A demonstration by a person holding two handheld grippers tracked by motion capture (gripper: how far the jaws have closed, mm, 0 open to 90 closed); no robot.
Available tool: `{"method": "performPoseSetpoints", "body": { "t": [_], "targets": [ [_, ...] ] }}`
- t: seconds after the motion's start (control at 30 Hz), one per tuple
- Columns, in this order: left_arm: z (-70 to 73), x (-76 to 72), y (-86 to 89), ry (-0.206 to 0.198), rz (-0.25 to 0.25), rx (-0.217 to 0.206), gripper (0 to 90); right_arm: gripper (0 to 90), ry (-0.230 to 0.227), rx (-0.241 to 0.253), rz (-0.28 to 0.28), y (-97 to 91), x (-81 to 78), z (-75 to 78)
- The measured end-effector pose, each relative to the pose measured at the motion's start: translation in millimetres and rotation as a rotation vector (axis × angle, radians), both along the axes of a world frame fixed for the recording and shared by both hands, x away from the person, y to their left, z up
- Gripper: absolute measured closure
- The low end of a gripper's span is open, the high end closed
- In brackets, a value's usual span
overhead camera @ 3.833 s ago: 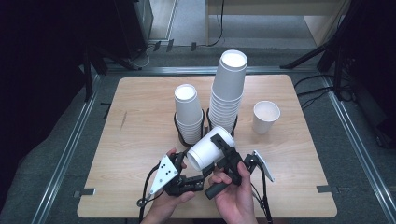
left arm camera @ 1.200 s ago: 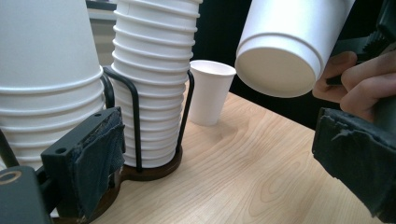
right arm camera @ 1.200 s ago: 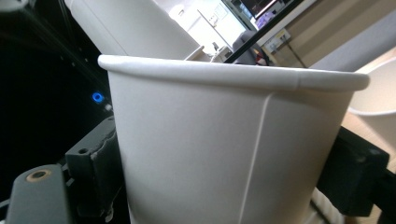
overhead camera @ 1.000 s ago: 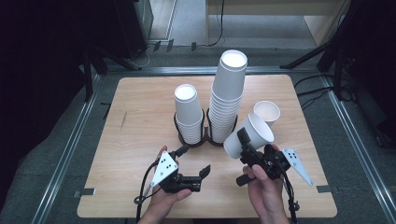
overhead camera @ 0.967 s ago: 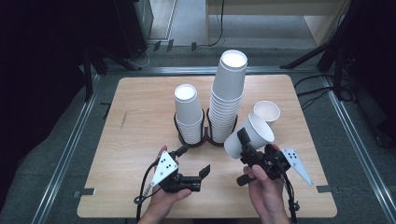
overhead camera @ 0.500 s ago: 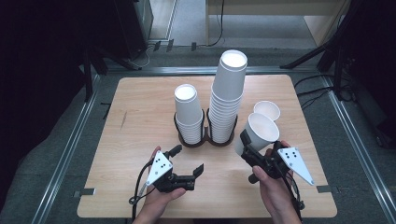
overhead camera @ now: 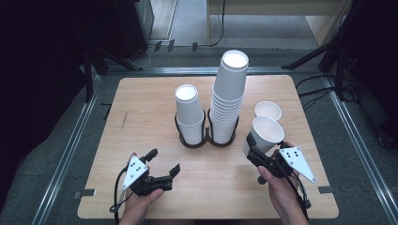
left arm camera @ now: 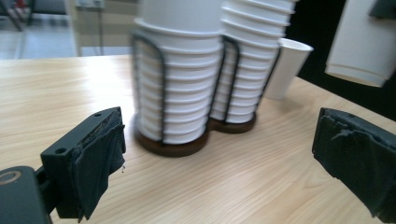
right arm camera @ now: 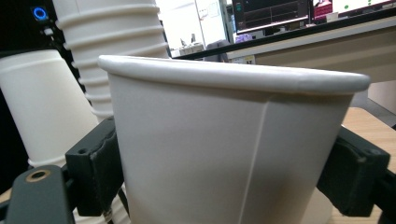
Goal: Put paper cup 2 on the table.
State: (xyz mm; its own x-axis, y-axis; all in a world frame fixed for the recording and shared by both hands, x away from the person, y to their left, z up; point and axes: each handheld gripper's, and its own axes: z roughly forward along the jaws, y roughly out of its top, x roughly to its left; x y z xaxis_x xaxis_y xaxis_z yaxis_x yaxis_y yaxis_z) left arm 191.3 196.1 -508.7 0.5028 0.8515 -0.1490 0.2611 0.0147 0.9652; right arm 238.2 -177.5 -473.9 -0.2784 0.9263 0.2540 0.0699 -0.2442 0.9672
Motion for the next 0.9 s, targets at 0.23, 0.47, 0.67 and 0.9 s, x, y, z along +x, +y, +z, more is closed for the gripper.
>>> {"method": "performPoseSetpoints", "body": {
  "t": [0.23,0.47,0.67,0.9],
  "targets": [
    [-7.5,-7.4,42.8,0.014,0.110,0.003,2.8,13.9,0.002,-0.056,-0.020,-7.5,6.9,-11.6],
    [-18.8,-10.2,81.3,0.045,0.208,0.034,2.8,13.7,-0.005,-0.082,-0.044,-16.3,16.5,-22.0],
    [-27.2,-8.2,97.1,0.072,0.246,0.062,2.8,13.7,-0.029,-0.155,-0.067,-20.8,27.5,-34.0],
    [-28.9,-9.1,110.9,0.080,0.277,0.036,2.8,13.7,-0.075,-0.230,-0.025,-21.0,31.1,-48.5]
  ]
}}
